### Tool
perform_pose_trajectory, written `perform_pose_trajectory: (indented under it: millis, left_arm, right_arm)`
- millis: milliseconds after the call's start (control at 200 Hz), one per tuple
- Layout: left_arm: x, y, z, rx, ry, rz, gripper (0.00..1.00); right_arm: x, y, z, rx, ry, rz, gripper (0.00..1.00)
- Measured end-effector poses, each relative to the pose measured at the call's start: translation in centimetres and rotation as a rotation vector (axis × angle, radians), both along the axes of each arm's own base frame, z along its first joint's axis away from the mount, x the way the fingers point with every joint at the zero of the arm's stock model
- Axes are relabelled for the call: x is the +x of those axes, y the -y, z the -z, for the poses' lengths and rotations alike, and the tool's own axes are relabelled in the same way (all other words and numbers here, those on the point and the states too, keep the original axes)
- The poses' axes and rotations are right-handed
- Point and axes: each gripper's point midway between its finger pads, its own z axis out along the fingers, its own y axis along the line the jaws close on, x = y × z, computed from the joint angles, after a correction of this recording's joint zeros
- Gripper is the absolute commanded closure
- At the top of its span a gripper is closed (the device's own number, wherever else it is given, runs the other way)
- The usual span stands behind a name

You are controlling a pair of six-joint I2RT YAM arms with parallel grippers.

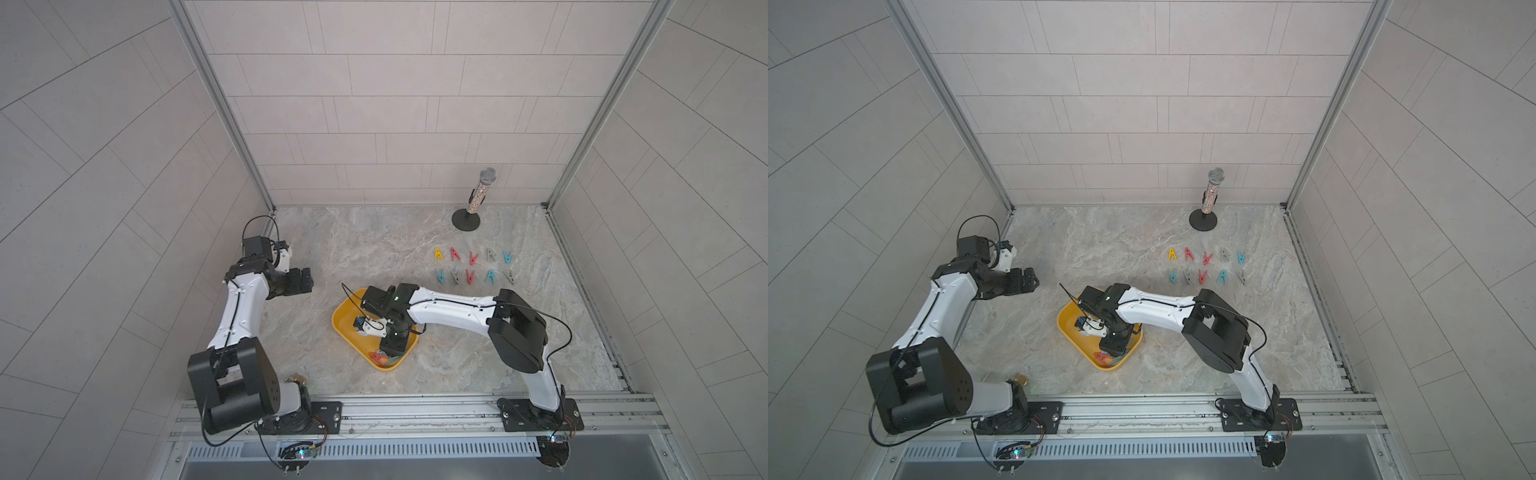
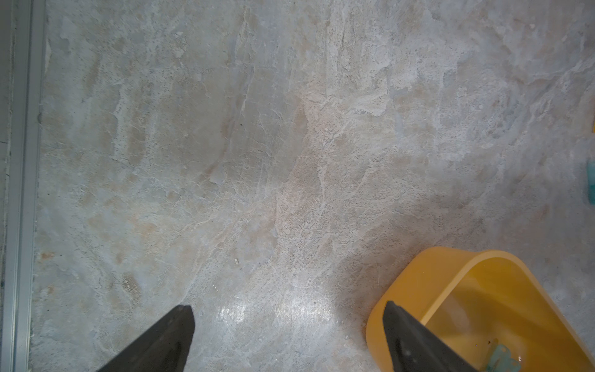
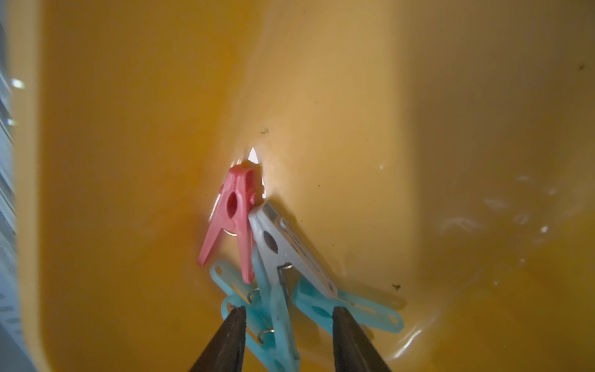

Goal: Take the clothespins out of the storage box
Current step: Pick up the clothespin from the storage box.

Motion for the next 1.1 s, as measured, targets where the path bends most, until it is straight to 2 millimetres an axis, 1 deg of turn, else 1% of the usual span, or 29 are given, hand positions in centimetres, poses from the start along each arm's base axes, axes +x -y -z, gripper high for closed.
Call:
perform_pose_trajectory:
  millis: [40, 160, 315, 435, 535, 630, 715, 871, 961, 1101]
  left_arm:
    - [0.0, 0.0, 0.0, 0.000, 0.000, 0.000, 0.00]
    - [0.0, 0.0, 0.0, 0.000, 0.000, 0.000, 0.00]
    - [0.0, 0.0, 0.0, 0.000, 0.000, -0.001, 0.00]
    - [0.0, -0.1, 0.0, 0.000, 0.000, -0.004, 0.00]
    - [0.0, -0.1, 0.0, 0.000, 0.000, -0.003, 0.00]
    - [0.0, -0.1, 0.0, 0.000, 0.000, -0.004, 0.00]
    - [0.0, -0.1, 0.0, 0.000, 0.000, -0.004, 0.00]
    - [0.0, -0.1, 0.0, 0.000, 0.000, -0.004, 0.00]
    - [0.0, -0.1, 0.0, 0.000, 0.000, -0.004, 0.00]
    - [0.0, -0.1, 0.0, 0.000, 0.000, -0.004, 0.00]
  right_arm:
    - [0.0, -0.1, 0.3, -0.005, -0.005, -0.002, 0.52]
    - [0.3, -0.7, 0.3, 0.011, 0.002, -0.002, 0.54]
    - [0.7, -0.8, 1.7, -0.007, 0.003, 0.011, 0.61]
    - [1.8, -1.5, 1.4, 0.018, 0.036, 0.043, 0.68]
    - [2.7, -1.7, 1.3, 0.031, 0.060, 0.075, 0.76]
    - [3.4, -1.9, 1.2, 0.044, 0.077, 0.099, 0.82]
    - [3.9, -2.0, 1.1, 0.052, 0.087, 0.112, 0.84]
    - [4.1, -2.2, 1.1, 0.059, 0.092, 0.124, 0.86]
    - [4.2, -2.3, 1.0, 0.064, 0.094, 0.128, 0.92]
    - [4.5, -2.6, 1.0, 0.075, 0.106, 0.146, 0.96]
